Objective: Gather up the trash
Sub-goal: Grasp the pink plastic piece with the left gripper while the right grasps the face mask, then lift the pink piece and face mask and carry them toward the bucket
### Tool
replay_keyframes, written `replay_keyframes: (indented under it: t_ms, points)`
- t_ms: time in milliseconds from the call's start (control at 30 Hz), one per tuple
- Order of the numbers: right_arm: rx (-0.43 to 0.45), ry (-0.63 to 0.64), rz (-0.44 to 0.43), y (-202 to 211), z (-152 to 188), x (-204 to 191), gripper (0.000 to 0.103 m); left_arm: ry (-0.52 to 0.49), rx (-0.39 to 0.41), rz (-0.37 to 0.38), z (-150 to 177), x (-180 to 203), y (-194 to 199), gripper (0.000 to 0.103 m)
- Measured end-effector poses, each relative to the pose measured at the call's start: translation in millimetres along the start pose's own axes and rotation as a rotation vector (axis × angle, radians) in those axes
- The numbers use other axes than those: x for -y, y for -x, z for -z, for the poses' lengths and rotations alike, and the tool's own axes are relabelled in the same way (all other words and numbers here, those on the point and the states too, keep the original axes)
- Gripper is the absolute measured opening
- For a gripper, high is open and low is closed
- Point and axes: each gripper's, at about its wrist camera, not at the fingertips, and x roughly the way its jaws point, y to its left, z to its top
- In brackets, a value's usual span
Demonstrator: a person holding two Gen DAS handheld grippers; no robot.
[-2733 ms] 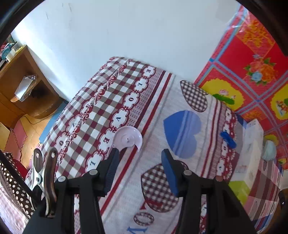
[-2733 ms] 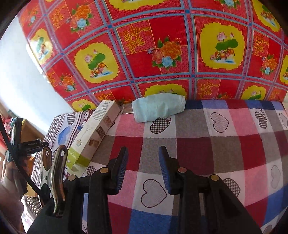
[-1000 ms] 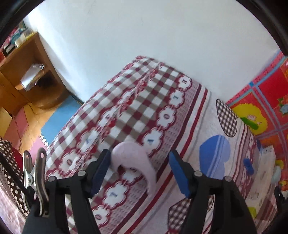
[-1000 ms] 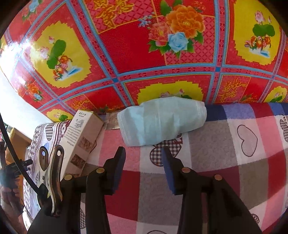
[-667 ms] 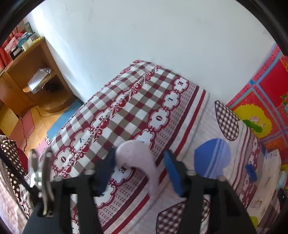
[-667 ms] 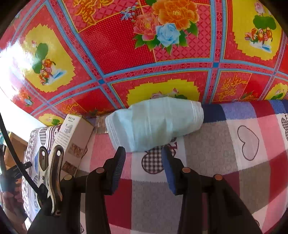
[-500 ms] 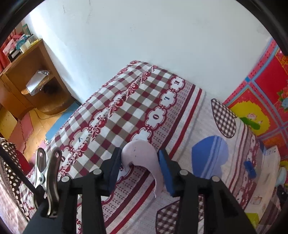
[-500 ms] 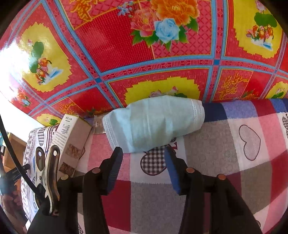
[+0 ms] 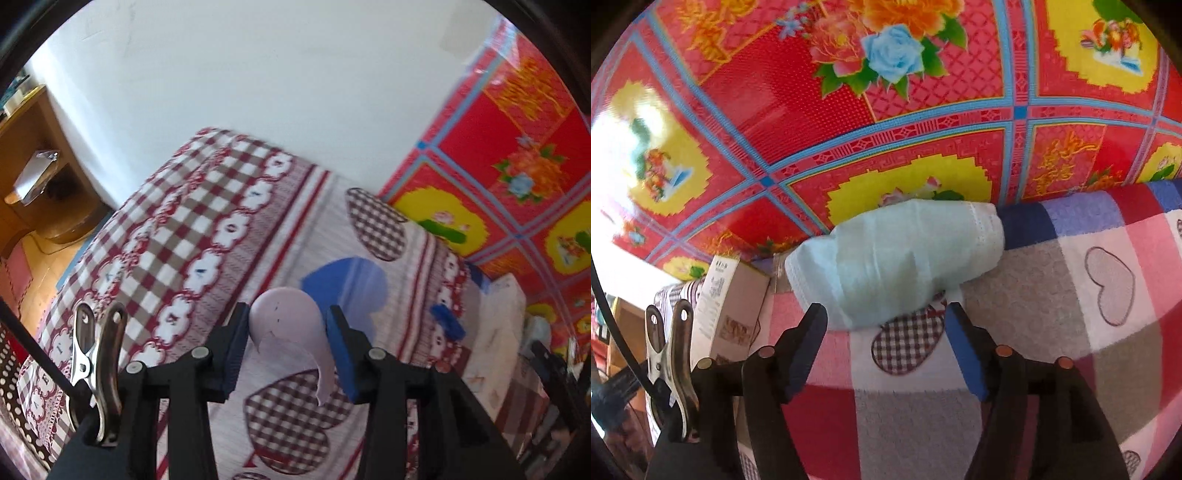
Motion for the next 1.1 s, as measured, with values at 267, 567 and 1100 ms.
replay_keyframes:
  t_ms: [267,567,1100]
  points:
    - [0.045,-0.011,0.044,-12.9,-16.1,-10.8,0.064,-0.052,-0.015,0.042,-1.9,16.9,1.6,0.044]
    - [0.075,-0.027,0.038,3.6,-6.9,-3.6,0.021,-0.114,-0.038,0.071,12.1,38.9,5.4,0.044]
    - [0.107,-0.005,-0.016,83.2,37.7,5.3,0.019,-0.253,-0.035,0.166,26.6,88.9,25.5,0.044]
